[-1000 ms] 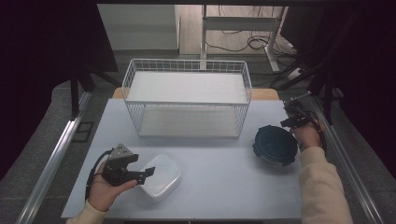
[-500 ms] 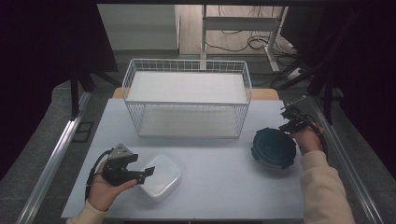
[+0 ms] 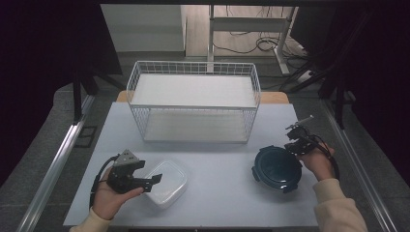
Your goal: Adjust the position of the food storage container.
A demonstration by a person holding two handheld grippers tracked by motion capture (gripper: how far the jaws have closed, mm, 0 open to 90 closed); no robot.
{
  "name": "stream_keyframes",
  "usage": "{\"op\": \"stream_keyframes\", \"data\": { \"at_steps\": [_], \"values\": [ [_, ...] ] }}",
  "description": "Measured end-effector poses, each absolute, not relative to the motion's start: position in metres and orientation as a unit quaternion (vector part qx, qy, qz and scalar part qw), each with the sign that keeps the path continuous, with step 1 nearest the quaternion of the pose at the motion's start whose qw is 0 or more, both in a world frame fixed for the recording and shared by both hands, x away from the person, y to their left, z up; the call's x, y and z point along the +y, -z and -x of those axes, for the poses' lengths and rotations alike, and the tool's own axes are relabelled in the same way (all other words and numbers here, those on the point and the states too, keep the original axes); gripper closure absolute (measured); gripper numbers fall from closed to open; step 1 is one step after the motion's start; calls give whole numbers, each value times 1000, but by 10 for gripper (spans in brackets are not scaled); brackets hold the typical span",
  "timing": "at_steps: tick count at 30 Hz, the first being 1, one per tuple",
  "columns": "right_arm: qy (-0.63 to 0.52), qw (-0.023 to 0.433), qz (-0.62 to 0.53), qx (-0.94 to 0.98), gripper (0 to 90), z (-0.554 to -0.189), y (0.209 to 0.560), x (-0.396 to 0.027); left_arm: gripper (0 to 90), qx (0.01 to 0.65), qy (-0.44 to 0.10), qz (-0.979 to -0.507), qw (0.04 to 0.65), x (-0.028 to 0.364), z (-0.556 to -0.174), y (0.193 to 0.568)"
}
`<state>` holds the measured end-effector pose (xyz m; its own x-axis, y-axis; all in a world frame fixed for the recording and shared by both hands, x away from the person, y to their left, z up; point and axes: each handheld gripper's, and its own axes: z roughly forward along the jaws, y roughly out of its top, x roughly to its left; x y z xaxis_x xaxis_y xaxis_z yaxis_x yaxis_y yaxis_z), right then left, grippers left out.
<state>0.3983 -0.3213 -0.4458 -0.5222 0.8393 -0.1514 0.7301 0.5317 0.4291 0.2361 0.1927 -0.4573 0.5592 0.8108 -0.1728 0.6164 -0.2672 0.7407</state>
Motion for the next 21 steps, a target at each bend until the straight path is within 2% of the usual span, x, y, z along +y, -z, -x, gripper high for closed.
{"op": "stream_keyframes", "data": {
  "at_steps": [11,21],
  "values": [
    [-171,171,-453,858,900,-357,447,-323,197,451,-120,-789,399,190,-235,457],
    [-194,146,-483,842,900,-326,458,-359,197,453,-123,-786,402,192,-234,453]
  ]
}}
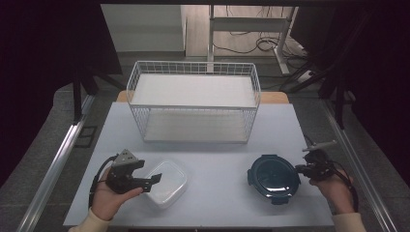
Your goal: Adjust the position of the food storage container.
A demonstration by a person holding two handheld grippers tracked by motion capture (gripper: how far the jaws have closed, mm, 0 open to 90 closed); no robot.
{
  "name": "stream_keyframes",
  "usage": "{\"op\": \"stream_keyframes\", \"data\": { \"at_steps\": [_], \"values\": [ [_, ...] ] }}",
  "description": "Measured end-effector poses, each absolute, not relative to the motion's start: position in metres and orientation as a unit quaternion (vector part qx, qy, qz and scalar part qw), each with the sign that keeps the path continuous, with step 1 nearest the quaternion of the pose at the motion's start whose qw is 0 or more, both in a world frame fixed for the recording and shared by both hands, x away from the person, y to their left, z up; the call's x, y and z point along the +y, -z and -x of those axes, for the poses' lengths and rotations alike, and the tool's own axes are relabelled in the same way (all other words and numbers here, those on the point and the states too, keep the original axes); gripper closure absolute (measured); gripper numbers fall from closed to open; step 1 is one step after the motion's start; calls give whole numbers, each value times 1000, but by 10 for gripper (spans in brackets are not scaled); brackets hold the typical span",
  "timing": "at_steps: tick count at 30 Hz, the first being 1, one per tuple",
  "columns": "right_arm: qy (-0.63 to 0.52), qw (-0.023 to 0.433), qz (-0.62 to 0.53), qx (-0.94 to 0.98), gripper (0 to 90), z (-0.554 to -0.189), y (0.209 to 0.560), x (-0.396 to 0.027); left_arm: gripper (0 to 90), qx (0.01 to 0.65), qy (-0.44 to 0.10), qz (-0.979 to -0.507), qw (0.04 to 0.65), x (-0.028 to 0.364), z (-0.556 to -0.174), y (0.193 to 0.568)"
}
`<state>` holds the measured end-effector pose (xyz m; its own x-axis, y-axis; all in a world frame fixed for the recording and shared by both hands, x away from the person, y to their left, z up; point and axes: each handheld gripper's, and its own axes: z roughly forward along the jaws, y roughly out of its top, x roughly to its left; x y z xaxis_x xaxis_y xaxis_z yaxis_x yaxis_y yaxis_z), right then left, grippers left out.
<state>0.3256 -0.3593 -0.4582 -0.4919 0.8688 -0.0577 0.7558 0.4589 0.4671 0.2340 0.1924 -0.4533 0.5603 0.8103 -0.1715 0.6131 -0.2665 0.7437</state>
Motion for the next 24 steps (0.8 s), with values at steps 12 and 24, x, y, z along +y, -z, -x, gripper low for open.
{"op": "stream_keyframes", "data": {
  "at_steps": [12,24],
  "values": [
    [-194,144,-473,848,900,-309,464,-356,196,453,-121,-786,402,189,-233,451],
    [-206,136,-426,871,900,-298,468,-313,193,451,-114,-784,411,184,-229,446]
  ]
}}
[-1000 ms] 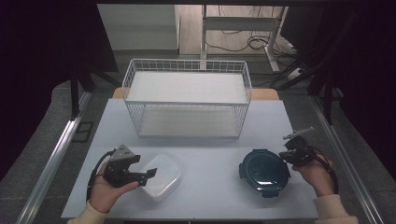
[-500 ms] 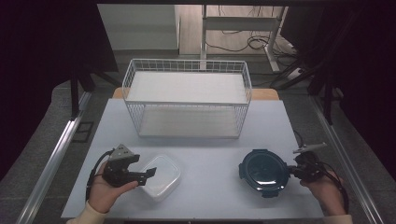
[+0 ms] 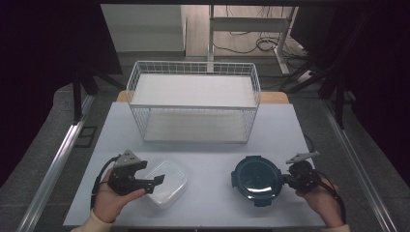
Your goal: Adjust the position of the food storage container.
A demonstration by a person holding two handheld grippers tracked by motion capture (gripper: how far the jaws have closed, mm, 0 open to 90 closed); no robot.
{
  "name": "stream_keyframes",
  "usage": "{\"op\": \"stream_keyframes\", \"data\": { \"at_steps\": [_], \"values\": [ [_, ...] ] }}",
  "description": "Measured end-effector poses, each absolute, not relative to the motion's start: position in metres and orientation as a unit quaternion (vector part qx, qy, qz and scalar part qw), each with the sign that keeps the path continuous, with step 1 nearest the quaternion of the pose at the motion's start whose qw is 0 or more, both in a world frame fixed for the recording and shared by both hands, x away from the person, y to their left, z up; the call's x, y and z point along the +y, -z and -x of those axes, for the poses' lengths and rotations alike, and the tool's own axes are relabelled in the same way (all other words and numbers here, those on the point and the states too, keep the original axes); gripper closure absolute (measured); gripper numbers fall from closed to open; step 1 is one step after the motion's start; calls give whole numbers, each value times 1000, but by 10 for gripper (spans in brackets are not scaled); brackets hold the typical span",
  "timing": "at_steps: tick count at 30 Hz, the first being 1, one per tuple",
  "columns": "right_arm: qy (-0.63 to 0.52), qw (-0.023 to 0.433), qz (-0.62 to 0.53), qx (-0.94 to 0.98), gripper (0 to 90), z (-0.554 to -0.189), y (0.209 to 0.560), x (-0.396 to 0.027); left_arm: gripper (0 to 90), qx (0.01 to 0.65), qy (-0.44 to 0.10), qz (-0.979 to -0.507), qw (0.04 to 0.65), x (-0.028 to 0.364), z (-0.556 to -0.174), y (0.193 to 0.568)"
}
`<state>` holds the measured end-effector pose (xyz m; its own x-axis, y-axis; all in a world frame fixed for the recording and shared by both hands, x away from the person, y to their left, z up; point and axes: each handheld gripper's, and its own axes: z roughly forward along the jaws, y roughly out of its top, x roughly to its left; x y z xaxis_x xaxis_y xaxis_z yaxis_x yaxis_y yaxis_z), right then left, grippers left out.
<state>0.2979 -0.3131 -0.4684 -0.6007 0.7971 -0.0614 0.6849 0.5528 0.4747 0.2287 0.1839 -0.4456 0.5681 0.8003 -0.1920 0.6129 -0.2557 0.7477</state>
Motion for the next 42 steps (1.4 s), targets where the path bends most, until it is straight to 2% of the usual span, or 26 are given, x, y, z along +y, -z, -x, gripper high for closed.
{"op": "stream_keyframes", "data": {
  "at_steps": [10,17,25,31,32,33,36,37,39,42],
  "values": [
    [-215,128,-381,890,900,-287,471,-280,193,445,-109,-785,416,179,-226,443],
    [-229,124,-379,888,900,-286,471,-282,193,444,-107,-786,417,177,-224,442],
    [-278,174,-390,860,898,-285,442,-290,184,446,-101,-778,432,171,-219,433],
    [-359,161,-369,842,876,-281,419,-272,174,438,-98,-780,437,161,-213,429],
    [-373,157,-364,839,852,-279,417,-269,173,437,-96,-780,437,160,-212,428],
    [-388,151,-361,834,786,-277,416,-265,171,437,-95,-780,438,159,-211,428],
    [-422,146,-368,815,423,-268,419,-259,163,438,-90,-781,437,152,-207,429],
    [-426,152,-378,808,343,-264,419,-258,154,436,-88,-782,436,148,-206,429],
    [-436,149,-387,799,262,-259,420,-259,140,438,-80,-782,437,141,-204,429],
    [-445,146,-396,790,216,-253,425,-265,123,441,-62,-780,440,131,-203,430]
  ]
}}
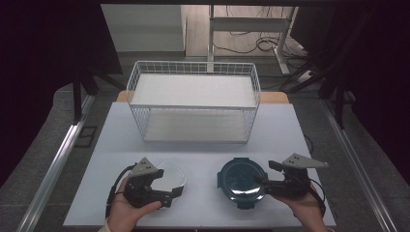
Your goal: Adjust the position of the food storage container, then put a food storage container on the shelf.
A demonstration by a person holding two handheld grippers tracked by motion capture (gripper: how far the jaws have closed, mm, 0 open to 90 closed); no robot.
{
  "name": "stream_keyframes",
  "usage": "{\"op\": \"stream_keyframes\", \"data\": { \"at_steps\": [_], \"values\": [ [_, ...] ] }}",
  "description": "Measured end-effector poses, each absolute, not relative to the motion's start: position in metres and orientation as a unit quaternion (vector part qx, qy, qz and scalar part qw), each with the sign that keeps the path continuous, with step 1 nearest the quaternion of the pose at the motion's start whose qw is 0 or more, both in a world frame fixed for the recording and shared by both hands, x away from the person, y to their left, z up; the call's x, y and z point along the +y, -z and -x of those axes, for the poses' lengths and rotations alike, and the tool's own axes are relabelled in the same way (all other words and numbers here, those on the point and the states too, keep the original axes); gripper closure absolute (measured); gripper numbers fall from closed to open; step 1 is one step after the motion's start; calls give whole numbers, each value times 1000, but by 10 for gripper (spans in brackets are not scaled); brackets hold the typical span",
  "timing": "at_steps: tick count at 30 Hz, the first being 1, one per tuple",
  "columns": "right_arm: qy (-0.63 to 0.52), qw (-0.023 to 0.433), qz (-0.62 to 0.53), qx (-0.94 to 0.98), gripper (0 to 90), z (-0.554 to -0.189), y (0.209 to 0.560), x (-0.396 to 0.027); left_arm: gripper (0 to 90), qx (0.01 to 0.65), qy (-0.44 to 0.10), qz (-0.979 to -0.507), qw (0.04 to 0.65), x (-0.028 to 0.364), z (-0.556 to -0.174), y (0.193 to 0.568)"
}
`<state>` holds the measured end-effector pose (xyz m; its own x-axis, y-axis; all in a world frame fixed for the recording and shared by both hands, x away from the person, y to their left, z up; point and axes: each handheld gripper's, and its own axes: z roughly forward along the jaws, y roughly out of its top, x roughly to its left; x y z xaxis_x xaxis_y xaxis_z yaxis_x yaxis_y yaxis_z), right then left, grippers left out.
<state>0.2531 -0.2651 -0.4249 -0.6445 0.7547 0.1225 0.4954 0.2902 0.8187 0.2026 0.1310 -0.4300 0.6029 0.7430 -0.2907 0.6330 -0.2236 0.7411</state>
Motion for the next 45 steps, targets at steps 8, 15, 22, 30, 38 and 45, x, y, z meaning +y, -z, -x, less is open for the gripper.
{"op": "stream_keyframes", "data": {
  "at_steps": [8,15,22,30,38,45],
  "values": [
    [-447,142,-409,783,199,-253,432,-276,112,437,-37,-782,443,112,-203,435],
    [-442,133,-420,781,180,-255,433,-281,115,440,-34,-782,439,112,-206,440],
    [-443,119,-436,774,154,-259,434,-288,116,444,-27,-770,456,104,-204,440],
    [-444,113,-446,769,152,-259,435,-297,115,432,-2,-774,463,66,-202,441],
    [-442,87,-465,763,115,-263,440,-308,115,463,40,-742,483,36,-225,449],
    [-452,46,-484,748,102,-271,451,-314,86,493,76,-729,468,21,-255,462]
  ]
}}
